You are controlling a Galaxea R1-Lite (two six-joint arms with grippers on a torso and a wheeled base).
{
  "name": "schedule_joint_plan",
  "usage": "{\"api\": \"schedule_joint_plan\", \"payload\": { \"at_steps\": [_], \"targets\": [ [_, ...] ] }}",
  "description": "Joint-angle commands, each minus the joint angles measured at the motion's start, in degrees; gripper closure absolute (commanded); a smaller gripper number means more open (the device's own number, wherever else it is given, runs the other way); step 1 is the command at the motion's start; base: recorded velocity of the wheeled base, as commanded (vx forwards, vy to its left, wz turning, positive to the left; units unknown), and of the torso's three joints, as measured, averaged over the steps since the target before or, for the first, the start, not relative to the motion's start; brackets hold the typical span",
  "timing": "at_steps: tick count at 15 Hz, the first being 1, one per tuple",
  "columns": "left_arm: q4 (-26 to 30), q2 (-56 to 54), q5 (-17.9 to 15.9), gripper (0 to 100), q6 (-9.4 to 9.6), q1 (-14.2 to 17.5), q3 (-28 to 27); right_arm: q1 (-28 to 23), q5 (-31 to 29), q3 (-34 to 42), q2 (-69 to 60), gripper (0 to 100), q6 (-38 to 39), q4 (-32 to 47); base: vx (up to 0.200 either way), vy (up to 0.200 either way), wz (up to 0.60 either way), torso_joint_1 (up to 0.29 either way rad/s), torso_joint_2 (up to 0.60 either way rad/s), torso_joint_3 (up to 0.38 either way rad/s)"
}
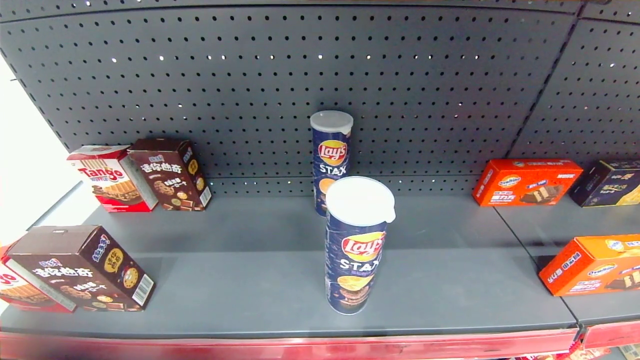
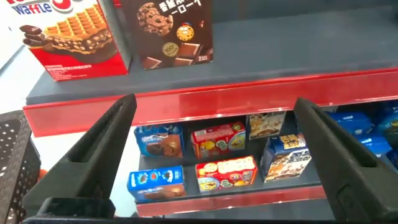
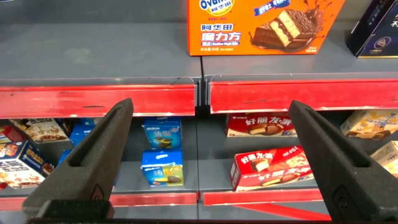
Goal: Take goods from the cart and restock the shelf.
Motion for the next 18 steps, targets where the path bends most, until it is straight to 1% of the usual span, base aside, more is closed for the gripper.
{"api": "schedule_joint_plan", "payload": {
  "at_steps": [1,4,5,6,7,8,9,12,13,15,16,18],
  "targets": [
    [-0.02,0.20,0.03,0,-0.03,-0.04,0.01,0.00,0.09,0.01,0.08,0,-0.13,-0.01,0.000,0.000,0.00,0.000,0.00,0.000],
    [-0.02,0.20,-0.06,0,0.32,-0.04,0.01,0.00,0.71,-0.08,-0.18,0,-0.22,-0.01,0.000,0.000,0.00,0.000,0.00,0.000],
    [-0.02,0.20,-0.06,0,0.32,-0.04,0.01,0.18,0.53,-2.63,0.96,0,0.22,-0.36,0.000,0.000,0.00,0.000,0.00,0.000],
    [-0.02,0.20,-0.15,0,0.32,-0.04,0.01,0.44,1.24,-13.61,13.79,0,1.28,0.87,0.000,0.000,0.00,0.000,0.00,0.000],
    [-0.02,0.20,-0.06,0,0.32,-0.04,0.01,0.97,2.55,-16.95,21.97,0,1.80,0.96,0.000,0.000,0.00,0.000,0.00,0.000],
    [-0.02,0.20,-0.06,0,0.23,-0.04,0.01,3.16,7.92,-21.26,26.45,0,1.72,-2.56,0.000,0.000,0.00,0.000,0.00,0.000],
    [-0.02,0.20,0.03,0,0.15,-0.04,0.01,4.31,10.29,-22.40,29.35,0,1.72,-2.64,0.000,0.000,0.00,0.000,0.00,0.000],
    [-0.02,0.20,0.03,0,0.06,-0.04,0.01,8.44,12.05,-27.76,41.48,0,1.63,-4.67,0.000,0.000,0.00,0.000,0.00,0.000],
    [-0.02,0.20,0.03,0,0.06,-0.04,0.01,12.83,11.96,-30.84,47.81,0,1.63,-7.83,0.000,0.000,0.00,0.000,0.00,0.000],
    [-0.02,0.20,0.03,0,-0.03,-0.04,0.01,16.70,12.05,-34.18,55.28,0,1.36,-11.17,0.000,0.000,0.00,0.000,0.00,0.000],
    [-0.02,0.20,0.03,0,-0.03,-0.04,0.10,18.63,12.13,-35.32,58.00,0,0.66,-11.70,0.000,0.000,0.00,0.000,0.00,0.000],
    [-0.02,0.20,0.12,0,-0.38,-0.04,0.01,22.50,12.05,-35.32,61.96,0,-1.18,-11.87,0.000,0.000,0.00,0.000,0.00,0.000]
  ]
}}
